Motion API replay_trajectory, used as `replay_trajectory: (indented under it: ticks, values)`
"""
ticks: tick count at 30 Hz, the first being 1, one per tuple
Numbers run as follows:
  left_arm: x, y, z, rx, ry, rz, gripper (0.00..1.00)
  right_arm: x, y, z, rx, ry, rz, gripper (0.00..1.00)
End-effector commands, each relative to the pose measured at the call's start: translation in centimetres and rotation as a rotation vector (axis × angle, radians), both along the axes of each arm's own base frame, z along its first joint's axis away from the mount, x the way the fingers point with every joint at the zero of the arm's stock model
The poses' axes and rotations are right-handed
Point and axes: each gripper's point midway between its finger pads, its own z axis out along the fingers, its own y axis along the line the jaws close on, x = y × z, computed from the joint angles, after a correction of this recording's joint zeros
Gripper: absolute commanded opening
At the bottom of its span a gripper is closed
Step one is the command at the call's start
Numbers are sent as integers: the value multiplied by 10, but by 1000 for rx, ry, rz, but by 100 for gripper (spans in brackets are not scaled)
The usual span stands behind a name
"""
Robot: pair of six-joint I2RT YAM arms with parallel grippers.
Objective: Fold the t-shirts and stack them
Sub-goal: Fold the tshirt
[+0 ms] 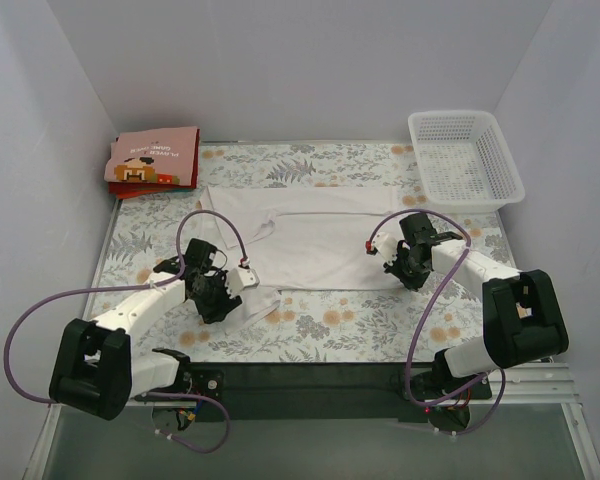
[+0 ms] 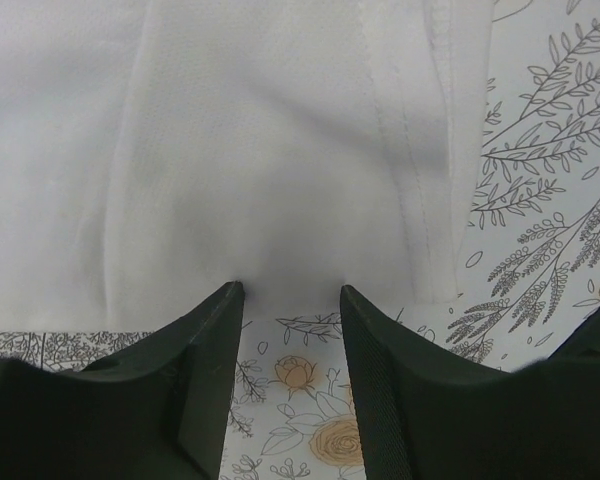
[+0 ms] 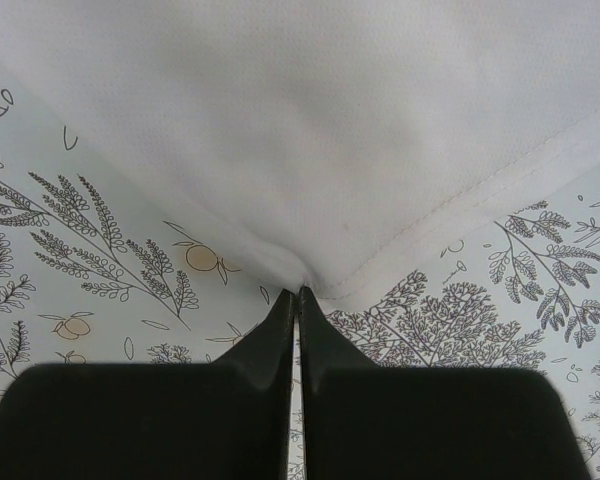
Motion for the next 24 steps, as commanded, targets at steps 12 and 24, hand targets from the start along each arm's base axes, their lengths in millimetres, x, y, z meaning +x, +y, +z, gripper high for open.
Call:
replay_trajectory:
  ticks: [12, 24]
  values:
    - [-28, 8, 3, 37, 6, 13, 0, -21, -1, 4, 15, 34, 39, 1]
    - [9, -2, 76, -33, -57, 80, 0, -8, 1, 51, 54, -61, 79, 1]
